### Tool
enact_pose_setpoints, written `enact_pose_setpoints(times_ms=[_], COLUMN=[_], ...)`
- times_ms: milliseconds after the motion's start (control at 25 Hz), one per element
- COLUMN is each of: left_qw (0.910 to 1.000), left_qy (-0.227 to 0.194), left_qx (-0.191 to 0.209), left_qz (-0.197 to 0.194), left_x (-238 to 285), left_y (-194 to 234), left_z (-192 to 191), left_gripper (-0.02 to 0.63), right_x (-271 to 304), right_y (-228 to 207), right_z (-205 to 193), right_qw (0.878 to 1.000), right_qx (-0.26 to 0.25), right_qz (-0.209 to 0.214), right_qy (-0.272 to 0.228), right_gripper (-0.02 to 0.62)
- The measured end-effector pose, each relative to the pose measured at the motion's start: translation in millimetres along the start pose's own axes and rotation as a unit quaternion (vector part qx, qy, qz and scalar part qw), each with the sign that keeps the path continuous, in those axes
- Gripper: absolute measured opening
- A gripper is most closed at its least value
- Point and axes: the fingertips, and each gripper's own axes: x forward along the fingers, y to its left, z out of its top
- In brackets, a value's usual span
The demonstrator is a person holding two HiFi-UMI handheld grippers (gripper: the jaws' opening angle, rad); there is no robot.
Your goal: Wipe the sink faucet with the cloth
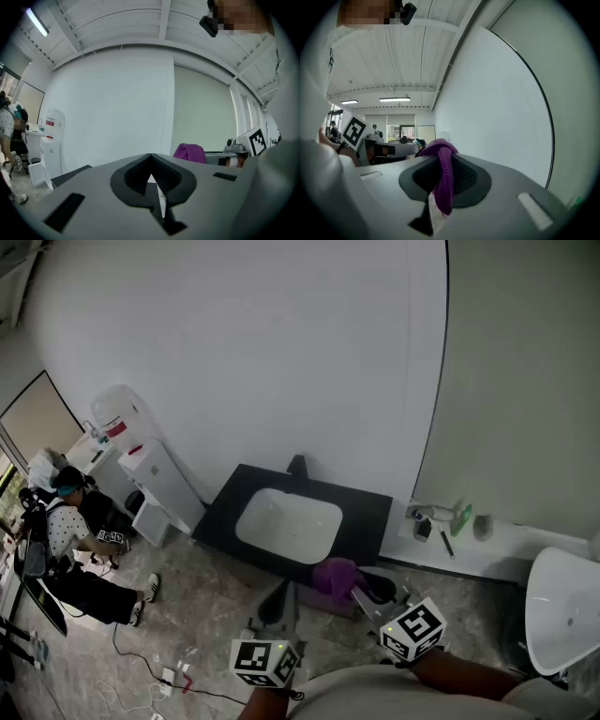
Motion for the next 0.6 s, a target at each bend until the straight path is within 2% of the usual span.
enact_pose_setpoints(times_ms=[600], left_qw=[0.9999], left_qy=[0.005], left_qx=[-0.016], left_qz=[-0.001], left_x=[-2], left_y=[25], left_z=[0], left_gripper=[0.006], right_x=[21], right_y=[11], right_z=[4], right_qw=[1.000], right_qx=[0.005], right_qz=[0.007], right_qy=[-0.003], right_gripper=[0.052])
